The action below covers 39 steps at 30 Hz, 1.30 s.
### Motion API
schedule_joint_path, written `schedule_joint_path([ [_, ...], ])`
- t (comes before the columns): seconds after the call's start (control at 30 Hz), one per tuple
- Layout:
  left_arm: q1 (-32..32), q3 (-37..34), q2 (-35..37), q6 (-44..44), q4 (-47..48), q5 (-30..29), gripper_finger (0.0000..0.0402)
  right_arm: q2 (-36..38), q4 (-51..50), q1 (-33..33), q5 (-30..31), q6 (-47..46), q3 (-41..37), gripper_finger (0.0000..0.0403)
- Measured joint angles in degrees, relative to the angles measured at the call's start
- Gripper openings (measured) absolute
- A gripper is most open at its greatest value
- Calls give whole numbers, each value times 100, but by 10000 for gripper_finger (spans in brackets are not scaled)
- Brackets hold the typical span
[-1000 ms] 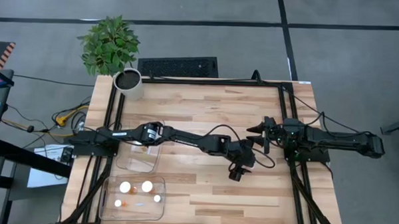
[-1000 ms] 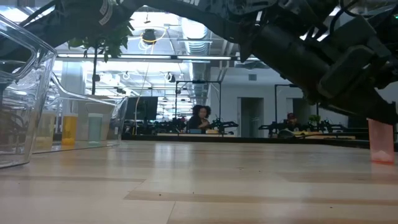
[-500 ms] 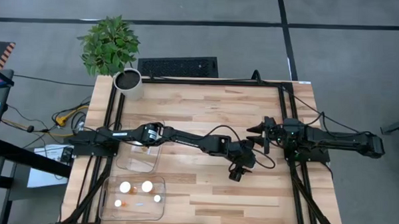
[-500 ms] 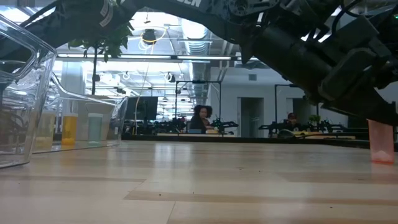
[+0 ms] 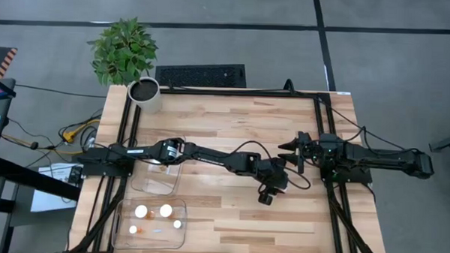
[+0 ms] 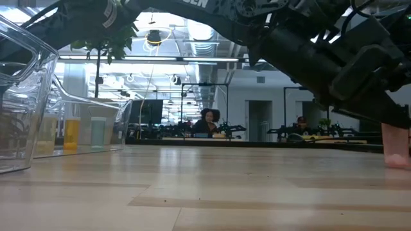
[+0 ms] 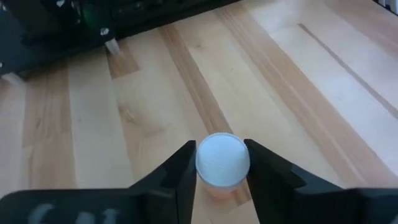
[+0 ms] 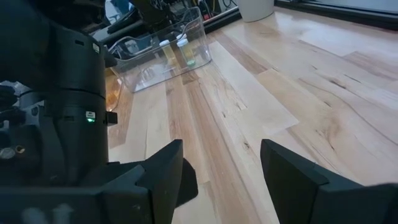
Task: Pick and place medicine bottles into bin by pill shape (circle, oval)
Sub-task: Put the pink capsule bottle into the top transparent bin
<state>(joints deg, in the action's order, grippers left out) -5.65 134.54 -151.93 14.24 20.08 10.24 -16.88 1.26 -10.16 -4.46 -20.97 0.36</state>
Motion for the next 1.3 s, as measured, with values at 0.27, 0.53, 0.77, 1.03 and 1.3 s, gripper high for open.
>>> schedule_joint_path([
  [0.27,-80,-7,675,-535,953,11,113,2,0,1,-1,6,0,225],
  [0.53,-255,-3,1436,-940,2605,-87,115,2,2,1,-1,48,0,225],
  [0.77,-595,-2,1966,-1461,4518,-1092,116,2,2,1,-1,61,0,225],
  [1.03,-1368,-7,2660,-2628,6024,-2876,117,2,2,1,-1,66,0,225],
  [1.3,-2449,-1187,3995,-5244,6971,-5039,117,2,24,1,-1,46,-1,225],
])
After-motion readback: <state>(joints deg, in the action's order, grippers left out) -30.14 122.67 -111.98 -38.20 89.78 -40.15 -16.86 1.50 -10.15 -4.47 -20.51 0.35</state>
